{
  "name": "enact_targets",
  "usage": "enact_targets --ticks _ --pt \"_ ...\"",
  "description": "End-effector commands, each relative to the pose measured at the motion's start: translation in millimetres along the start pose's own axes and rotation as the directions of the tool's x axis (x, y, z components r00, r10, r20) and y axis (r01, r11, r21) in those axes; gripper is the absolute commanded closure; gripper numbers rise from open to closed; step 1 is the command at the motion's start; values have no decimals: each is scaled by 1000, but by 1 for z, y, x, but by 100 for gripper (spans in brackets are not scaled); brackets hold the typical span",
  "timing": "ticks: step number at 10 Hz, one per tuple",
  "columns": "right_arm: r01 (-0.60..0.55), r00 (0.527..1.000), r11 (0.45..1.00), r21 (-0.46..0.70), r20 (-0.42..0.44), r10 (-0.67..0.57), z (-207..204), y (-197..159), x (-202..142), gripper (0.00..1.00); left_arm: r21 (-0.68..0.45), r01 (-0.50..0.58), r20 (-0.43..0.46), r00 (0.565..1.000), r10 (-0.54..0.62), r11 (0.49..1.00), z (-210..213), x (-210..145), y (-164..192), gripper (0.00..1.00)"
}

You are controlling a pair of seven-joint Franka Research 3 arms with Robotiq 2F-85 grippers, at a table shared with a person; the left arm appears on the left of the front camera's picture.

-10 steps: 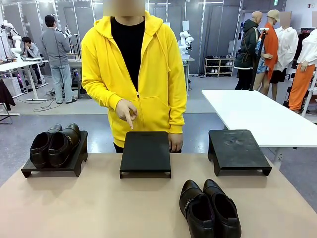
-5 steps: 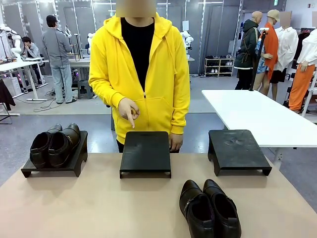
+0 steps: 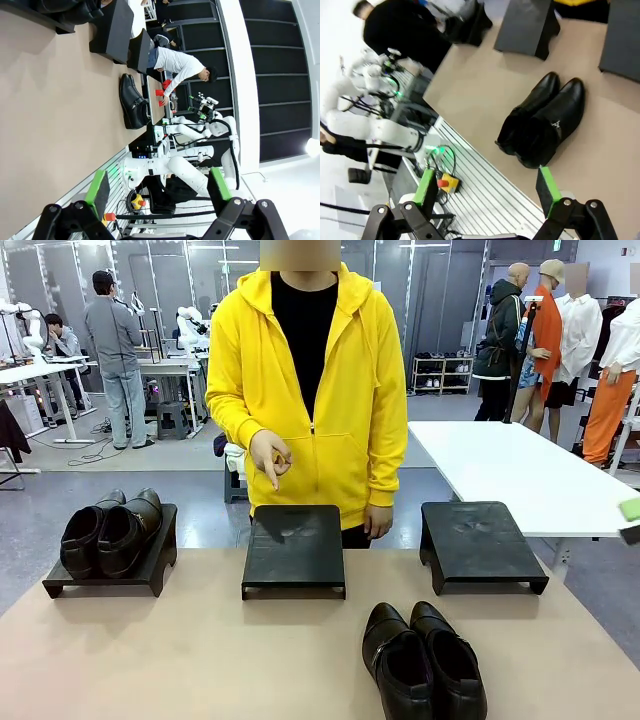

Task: Place the shoes on the stand as instructed by the person.
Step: Pick up another pair of Shoes and place it on the Shoes Stand indicated by the person.

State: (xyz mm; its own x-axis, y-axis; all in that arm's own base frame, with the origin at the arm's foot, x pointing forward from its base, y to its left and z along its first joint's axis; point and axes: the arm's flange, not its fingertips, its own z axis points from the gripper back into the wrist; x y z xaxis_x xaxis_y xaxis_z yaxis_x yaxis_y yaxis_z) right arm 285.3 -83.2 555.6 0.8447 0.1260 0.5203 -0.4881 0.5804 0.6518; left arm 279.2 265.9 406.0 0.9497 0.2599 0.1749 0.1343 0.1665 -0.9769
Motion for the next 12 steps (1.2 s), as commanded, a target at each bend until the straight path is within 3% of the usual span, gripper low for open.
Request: enact_targets --ticks 1,4,7,12 --pt "46 993 994 -101 -100 -56 -30 33 21 0 1 16 -5 1000 -16 1000 -1 -5 -3 0" --pt "17 987 947 -322 -148 -68 -102 77 37 0 1 16 -5 1000 -16 1000 -1 -5 -3 0" --pt "0 971 895 -446 -215 -107 -163 99 35 0 1 16 -5 1000 -16 1000 -1 -5 -3 0" --pt "-39 935 792 -609 -301 -185 -249 81 13 0 1 16 -5 1000 -16 1000 -1 -5 -3 0"
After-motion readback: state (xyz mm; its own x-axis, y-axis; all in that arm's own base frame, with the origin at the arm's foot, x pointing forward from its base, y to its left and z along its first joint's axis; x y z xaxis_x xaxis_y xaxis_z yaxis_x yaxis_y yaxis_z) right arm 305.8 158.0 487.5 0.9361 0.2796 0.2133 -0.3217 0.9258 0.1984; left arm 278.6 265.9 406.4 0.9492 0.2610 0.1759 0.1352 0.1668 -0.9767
